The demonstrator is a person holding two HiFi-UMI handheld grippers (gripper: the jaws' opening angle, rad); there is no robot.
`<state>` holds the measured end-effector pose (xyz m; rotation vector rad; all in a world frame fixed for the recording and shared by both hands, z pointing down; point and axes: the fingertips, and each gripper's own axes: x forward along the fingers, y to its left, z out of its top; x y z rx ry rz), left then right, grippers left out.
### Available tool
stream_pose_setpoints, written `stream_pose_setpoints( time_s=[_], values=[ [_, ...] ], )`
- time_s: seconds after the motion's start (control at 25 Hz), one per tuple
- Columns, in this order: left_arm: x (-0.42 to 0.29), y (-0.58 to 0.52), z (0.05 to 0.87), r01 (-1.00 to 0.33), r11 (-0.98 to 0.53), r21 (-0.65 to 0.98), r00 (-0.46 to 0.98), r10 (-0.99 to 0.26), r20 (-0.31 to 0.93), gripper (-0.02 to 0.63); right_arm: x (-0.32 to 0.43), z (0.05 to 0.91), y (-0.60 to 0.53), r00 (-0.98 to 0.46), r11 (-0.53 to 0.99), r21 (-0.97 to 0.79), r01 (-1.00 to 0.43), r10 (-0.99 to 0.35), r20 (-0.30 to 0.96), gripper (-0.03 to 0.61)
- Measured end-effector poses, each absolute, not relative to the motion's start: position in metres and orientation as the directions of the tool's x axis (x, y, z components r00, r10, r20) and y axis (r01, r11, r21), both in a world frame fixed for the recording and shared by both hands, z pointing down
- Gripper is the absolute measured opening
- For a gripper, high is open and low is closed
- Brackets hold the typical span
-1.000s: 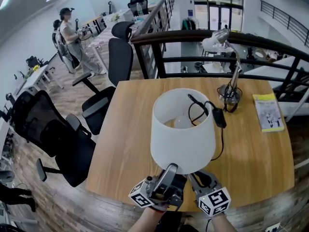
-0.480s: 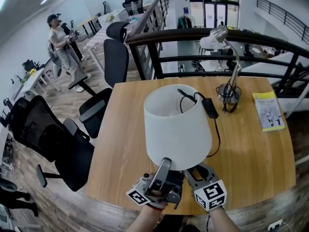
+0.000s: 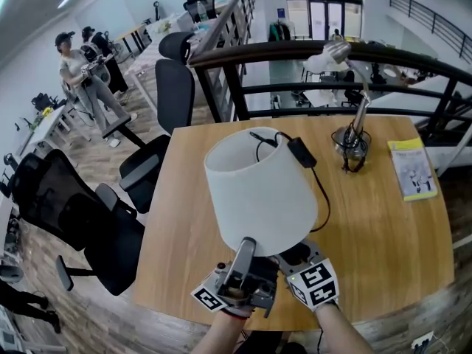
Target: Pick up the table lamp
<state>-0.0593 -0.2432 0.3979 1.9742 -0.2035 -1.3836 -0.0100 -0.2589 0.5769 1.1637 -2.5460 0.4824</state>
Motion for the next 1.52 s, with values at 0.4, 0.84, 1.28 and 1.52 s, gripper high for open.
stream_pose_setpoints(
  time_s=[0.4, 0.84, 1.28, 1.52],
  values=[
    [-0.075, -0.259, 0.398, 0.276, -0.729, 0.626, 0.397, -0.507, -0.765, 0.009, -0.024, 0.585, -0.276, -0.61, 0.642, -0.112, -0.758, -0.638, 0.469, 0.158],
    [-0.078, -0.271, 0.398, 0.306, -0.708, 0.637, 0.411, -0.505, -0.759, 0.009, -0.026, 0.585, -0.275, -0.567, 0.638, -0.022, -0.77, -0.667, 0.483, 0.156],
    [-0.076, -0.272, 0.387, 0.348, -0.698, 0.625, 0.453, -0.459, -0.764, 0.009, -0.031, 0.575, -0.279, -0.534, 0.579, -0.035, -0.814, -0.724, 0.438, 0.155],
    [-0.077, -0.269, 0.369, 0.342, -0.722, 0.601, 0.466, -0.425, -0.776, 0.009, -0.036, 0.557, -0.281, -0.541, 0.576, -0.038, -0.816, -0.74, 0.4, 0.155]
  ],
)
